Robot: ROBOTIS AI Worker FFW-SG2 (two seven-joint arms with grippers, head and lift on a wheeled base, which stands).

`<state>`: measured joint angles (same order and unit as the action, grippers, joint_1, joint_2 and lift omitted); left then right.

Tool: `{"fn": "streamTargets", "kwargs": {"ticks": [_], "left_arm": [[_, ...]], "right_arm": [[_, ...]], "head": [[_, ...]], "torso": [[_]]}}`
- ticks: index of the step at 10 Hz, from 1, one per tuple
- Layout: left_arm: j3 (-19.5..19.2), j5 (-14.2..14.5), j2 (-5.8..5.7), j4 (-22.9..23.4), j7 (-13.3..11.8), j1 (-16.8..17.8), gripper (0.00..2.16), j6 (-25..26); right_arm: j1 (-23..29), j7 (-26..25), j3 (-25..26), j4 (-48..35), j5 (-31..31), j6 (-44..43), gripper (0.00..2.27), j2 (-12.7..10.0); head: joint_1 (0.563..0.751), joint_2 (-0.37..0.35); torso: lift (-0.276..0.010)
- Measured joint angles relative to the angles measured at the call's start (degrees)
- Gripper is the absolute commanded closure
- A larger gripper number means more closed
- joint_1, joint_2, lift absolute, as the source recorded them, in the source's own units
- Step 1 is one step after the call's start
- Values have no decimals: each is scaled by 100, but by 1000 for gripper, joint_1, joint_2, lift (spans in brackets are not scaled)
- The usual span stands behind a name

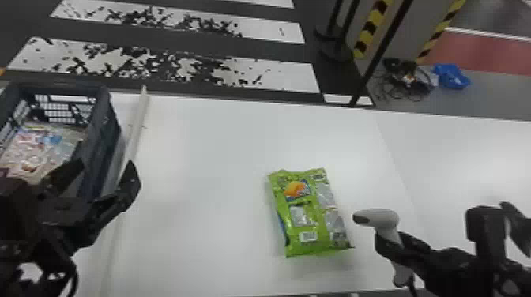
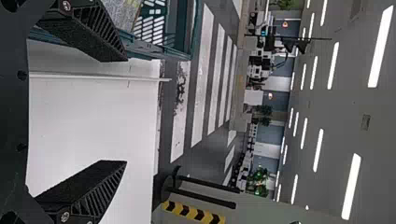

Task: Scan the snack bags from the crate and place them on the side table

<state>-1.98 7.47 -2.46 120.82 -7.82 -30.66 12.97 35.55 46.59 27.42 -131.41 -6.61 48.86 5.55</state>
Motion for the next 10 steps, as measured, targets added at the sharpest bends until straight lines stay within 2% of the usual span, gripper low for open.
{"fn": "streamTargets", "kwargs": {"ticks": [2, 7, 10], "left_arm": [[17, 0, 6, 18, 0, -3, 90, 0], [14, 0, 9, 55, -27, -29, 90, 0], [13, -1, 9, 99, -26, -52, 90, 1]], "right_arm": [[-451, -399, 94, 493, 28, -229, 2250, 153], [-1490, -877, -330, 2219, -48, -774, 2250, 781], [-1853, -1028, -526, 2823, -76, -887, 2246, 931]], "head": [[695, -259], [695, -294], [695, -298]], "torso": [[-95], [-95], [-95]]}}
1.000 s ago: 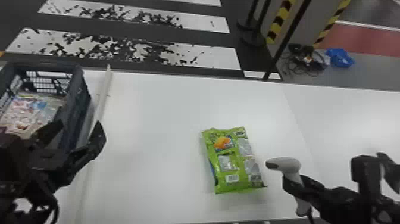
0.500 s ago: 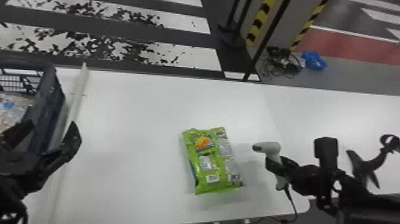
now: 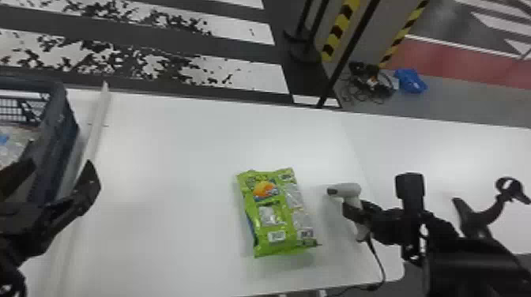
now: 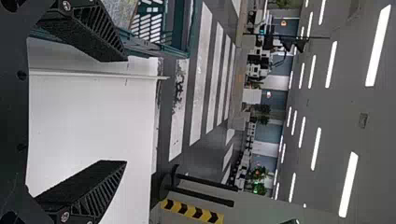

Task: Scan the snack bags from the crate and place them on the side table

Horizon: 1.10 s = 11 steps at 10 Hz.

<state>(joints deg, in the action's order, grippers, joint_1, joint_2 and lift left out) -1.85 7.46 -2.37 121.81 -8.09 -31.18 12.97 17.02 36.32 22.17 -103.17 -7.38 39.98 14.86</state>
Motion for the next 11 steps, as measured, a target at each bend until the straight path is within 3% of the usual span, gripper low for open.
{"fn": "streamTargets", "kwargs": {"ticks": [3, 4, 5, 6, 7, 8, 11], "left_arm": [[0, -8, 0, 41, -3, -11, 90, 30], [0, -8, 0, 51, -7, -11, 90, 55], [0, -8, 0, 57, -7, -11, 90, 67], [0, -8, 0, 61, -8, -11, 90, 70], [0, -8, 0, 65, -9, -16, 90, 70], [0, -8, 0, 70, -9, -19, 90, 70], [0, -8, 5, 71, -9, -28, 90, 70]], "right_arm": [[-104, -141, -130, 298, -7, -169, 2199, 26], [-110, -182, -162, 338, -5, -185, 2098, 27], [-112, -206, -185, 358, 0, -197, 1811, 26], [-111, -227, -193, 365, 24, -209, 1123, 20], [-94, -294, -195, 367, 80, -244, 194, 9], [-60, -354, -195, 370, 131, -288, 6, -2], [61, -397, -39, 194, 278, -311, 53, -33]], "head": [[695, -295], [695, -294], [695, -293], [695, -292], [695, -291], [695, -291], [695, -298]], "torso": [[-95], [-95], [-95], [-95], [-95], [-95], [-95]]}}
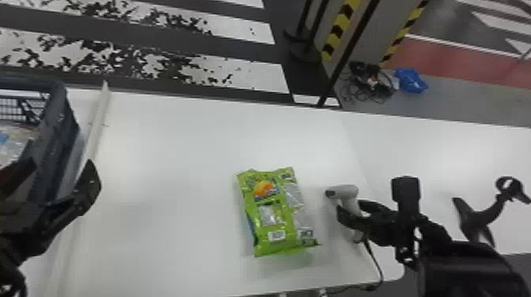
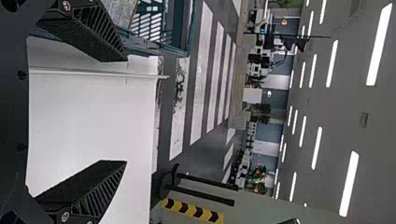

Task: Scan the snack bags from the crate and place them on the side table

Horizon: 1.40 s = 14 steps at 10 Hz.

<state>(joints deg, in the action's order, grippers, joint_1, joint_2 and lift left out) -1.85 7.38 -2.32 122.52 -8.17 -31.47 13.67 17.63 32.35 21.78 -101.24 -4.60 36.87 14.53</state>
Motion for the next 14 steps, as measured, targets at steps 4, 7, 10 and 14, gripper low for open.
{"fn": "streamTargets", "kwargs": {"ticks": [4, 7, 10, 14], "left_arm": [[-1, -1, 27, -13, 0, 1, 90, 0], [0, -1, 28, -18, 0, 1, 90, 0], [8, 0, 21, -22, -9, 0, 90, 0], [9, 0, 5, -27, -17, 0, 90, 0]], "right_arm": [[571, 692, 660, -1021, 1070, 727, 66, -153], [555, 1516, 820, -1151, 1616, 1499, 70, -167], [332, 1933, 609, -974, 1649, 1852, 97, -82], [43, 2083, 48, -482, 1488, 1881, 97, 71]], "head": [[695, -285], [695, -232], [695, -196], [695, -155]], "torso": [[-95], [-95], [-95], [-95]]}}
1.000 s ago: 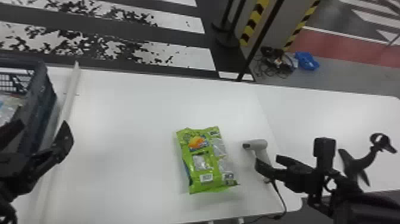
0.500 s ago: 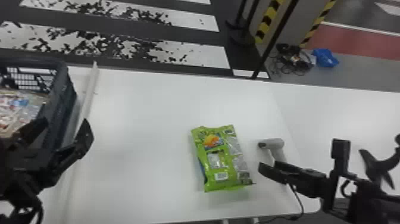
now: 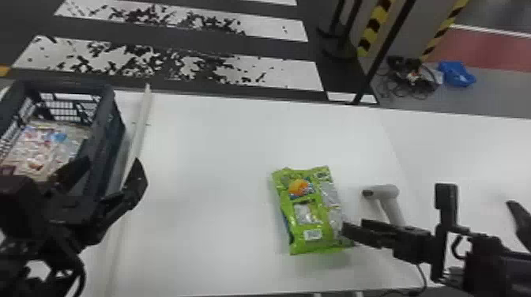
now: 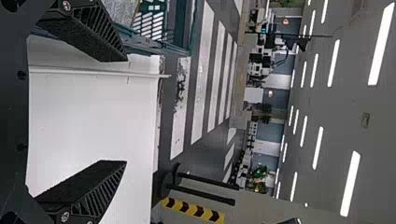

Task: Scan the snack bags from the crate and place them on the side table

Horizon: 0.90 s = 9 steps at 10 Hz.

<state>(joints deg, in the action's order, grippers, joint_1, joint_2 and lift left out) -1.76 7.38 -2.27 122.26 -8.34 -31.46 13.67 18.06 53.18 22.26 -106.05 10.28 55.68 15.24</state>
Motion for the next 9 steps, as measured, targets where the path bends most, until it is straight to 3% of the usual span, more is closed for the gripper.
{"fn": "streamTargets", "kwargs": {"ticks": [2, 3, 4, 5, 6, 9], "left_arm": [[0, 0, -1, -7, -1, 5, 90, 0], [5, 0, -1, -13, -1, 8, 90, 0], [8, 0, -1, -17, -1, 9, 90, 0], [9, 0, -4, -18, -1, 11, 90, 0], [9, 0, -8, -19, -1, 16, 90, 0], [9, 2, -10, -19, -1, 18, 90, 0]], "right_arm": [[-102, 26, -276, 138, -175, 0, 161, 38], [-153, 26, -383, 208, -269, 0, 299, 46], [-181, 28, -465, 266, -328, -9, 920, 51], [-201, 125, -533, 317, -382, -42, 2074, 76], [-213, 157, -578, 340, -449, -64, 2219, 83], [-157, 497, -370, 270, -375, -161, 2250, 77]], "head": [[695, -134], [695, -128], [695, -122], [695, -116], [695, -115], [695, -118]], "torso": [[-95], [-95], [-95], [-95], [-95], [-95]]}}
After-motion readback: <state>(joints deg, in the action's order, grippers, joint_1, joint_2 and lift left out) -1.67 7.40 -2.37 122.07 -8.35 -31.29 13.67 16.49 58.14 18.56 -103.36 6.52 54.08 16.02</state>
